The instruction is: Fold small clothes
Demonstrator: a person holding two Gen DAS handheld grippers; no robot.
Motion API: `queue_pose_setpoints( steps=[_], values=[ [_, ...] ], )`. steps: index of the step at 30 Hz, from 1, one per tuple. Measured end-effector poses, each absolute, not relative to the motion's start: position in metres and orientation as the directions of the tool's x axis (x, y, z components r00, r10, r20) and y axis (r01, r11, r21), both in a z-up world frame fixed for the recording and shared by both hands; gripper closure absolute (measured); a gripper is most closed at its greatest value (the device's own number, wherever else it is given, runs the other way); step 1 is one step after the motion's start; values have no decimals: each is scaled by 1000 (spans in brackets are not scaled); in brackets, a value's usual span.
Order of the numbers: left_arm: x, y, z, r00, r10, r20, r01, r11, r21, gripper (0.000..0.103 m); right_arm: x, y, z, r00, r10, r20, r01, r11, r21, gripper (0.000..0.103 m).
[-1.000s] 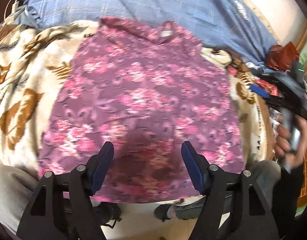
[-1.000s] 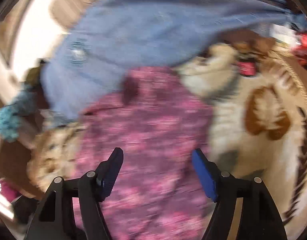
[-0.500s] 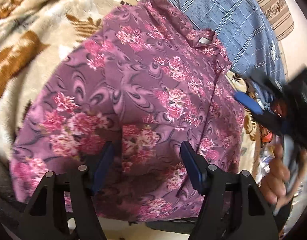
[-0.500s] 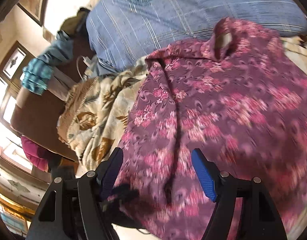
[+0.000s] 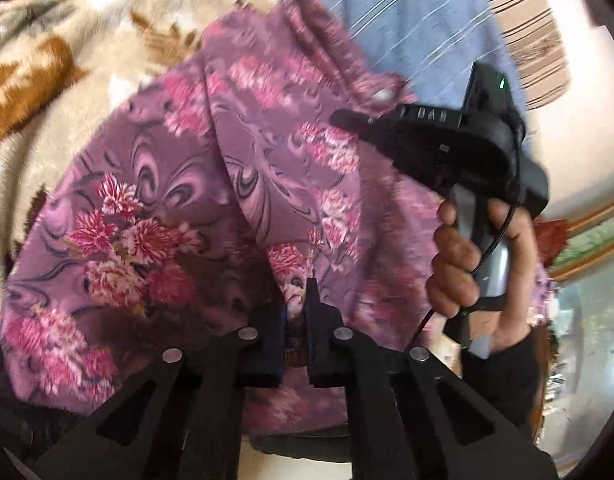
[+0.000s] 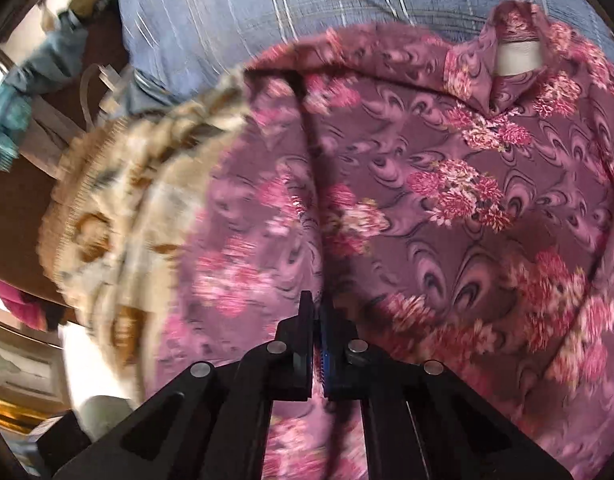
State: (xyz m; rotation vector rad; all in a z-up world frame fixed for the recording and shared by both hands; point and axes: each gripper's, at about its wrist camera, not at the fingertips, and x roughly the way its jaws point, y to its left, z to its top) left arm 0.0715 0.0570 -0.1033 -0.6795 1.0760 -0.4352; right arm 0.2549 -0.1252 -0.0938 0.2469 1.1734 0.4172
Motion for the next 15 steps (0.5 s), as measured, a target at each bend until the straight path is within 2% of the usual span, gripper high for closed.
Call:
queue_pose_setpoints(
  steps=[4,7,10,12,14,15],
  values=[
    [55,46,-77,403,-691,-600,99,685,-722,98,228,-136,-53,357,440,-824,-214,897,387,101],
    [48,21,-73,367,-651,-664,161,748,-644,98,213,-150,-49,339,408,-847,-186,912,365,101],
    [60,-2,-108,223,-587,-778,165,810,-563,96,213,-147,-76,302,326,-896,-163,943,289,100],
    [65,-4,-126,149,-550,-822,134,835,-534,95,216,-145,-104,249,312,-917,-172,946,275,95],
    [61,8,-121,133,-587,-798,109,809,-577,95,217,-151,-107,248,327,-912,-144,943,299,95],
    [56,16,-105,168,-611,-774,136,792,-595,89,212,-160,-93,288,404,-868,-145,915,377,92]
  ],
)
